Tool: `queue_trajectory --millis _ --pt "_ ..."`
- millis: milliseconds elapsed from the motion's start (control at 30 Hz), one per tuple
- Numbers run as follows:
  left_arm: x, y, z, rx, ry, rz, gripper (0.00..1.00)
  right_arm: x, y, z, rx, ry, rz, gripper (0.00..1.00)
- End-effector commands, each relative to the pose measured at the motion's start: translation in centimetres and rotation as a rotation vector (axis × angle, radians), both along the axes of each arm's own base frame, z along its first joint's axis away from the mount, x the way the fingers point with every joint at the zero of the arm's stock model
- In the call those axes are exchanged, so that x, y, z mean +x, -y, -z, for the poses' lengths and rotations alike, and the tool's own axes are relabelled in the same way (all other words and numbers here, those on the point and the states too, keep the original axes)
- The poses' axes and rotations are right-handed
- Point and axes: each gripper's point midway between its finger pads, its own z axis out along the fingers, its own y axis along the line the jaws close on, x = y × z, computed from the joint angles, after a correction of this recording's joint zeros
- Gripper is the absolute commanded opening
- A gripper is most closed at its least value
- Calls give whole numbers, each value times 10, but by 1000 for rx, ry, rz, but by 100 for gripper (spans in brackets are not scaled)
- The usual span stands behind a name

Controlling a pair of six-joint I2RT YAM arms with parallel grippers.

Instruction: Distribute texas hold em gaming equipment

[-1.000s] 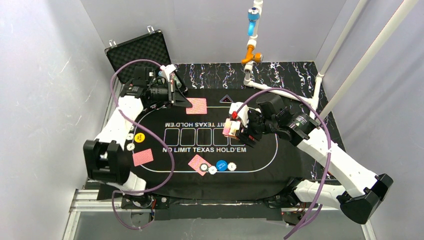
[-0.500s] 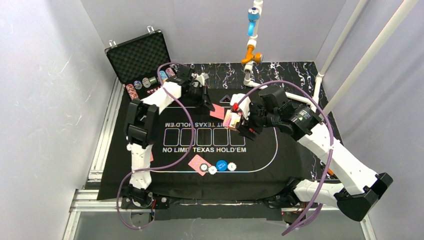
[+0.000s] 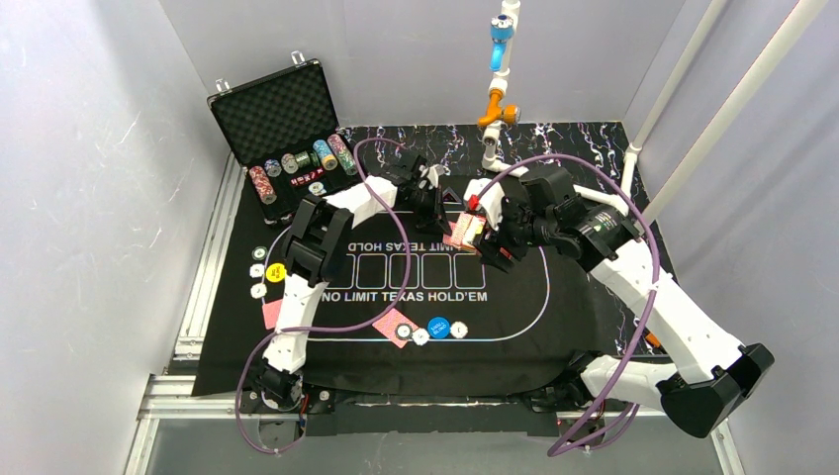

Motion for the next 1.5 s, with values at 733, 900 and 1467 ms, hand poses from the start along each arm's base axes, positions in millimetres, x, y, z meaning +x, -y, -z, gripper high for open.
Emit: queue_trajectory --millis 733,900,1467 --pt "22 72 8 2 143 7 3 -1 12 -21 22 31 22 1" --pt "17 86 11 -11 145 34 6 -4 15 -21 22 28 24 1" --pt "2 66 -42 -5 215 50 67 -18 20 -21 56 15 26 1"
